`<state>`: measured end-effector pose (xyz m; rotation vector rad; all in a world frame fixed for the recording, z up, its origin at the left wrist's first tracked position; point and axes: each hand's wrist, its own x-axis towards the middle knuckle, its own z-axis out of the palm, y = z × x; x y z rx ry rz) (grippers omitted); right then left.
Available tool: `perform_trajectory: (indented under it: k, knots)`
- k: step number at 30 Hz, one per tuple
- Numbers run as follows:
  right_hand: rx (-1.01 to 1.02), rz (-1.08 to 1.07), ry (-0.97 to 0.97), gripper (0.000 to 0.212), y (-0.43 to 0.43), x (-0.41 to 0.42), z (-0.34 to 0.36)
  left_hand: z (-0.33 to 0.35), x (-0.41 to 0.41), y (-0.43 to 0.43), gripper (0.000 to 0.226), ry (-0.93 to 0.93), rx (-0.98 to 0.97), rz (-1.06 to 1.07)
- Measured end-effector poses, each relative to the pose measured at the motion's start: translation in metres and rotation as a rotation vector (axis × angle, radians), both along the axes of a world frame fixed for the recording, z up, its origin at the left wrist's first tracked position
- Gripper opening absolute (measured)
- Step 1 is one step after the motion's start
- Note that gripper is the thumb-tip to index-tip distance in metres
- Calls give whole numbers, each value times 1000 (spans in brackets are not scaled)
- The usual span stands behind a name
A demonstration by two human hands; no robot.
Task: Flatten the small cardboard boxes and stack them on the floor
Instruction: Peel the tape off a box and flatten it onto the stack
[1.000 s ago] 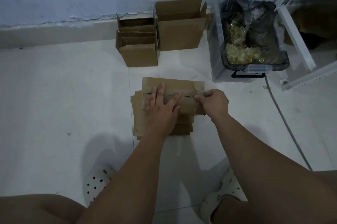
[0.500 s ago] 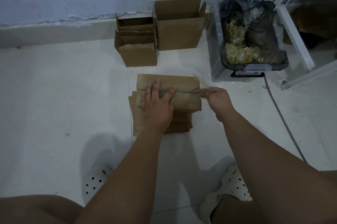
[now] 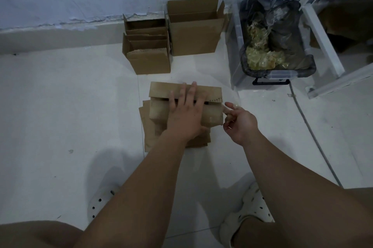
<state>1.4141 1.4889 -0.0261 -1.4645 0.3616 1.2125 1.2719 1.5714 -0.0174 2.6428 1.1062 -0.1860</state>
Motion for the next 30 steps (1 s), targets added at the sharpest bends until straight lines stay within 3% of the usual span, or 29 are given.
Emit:
perform_trajectory:
  k: [5,11,16,19,25,30]
  knots:
    - [23,43,-71,25,3,-3,-1,8,24,19,104,157,8,-188]
    - [234,34,143,20,2,1,-5,13,26,30,99,178,-12,-289]
    - [166,206,-33,23,7,-2,-11,14,19,36,100,134,-5,-282]
    - [115,152,-5,5,10,-3,-13,18,17,41,99,133,-30,-265]
    - [113,-165,140,21,4,-9,-14,22,20,35,95,135,-77,-265]
    - [86,-292,199,18,-13,-7,-17,23,15,42,95,118,-92,-238]
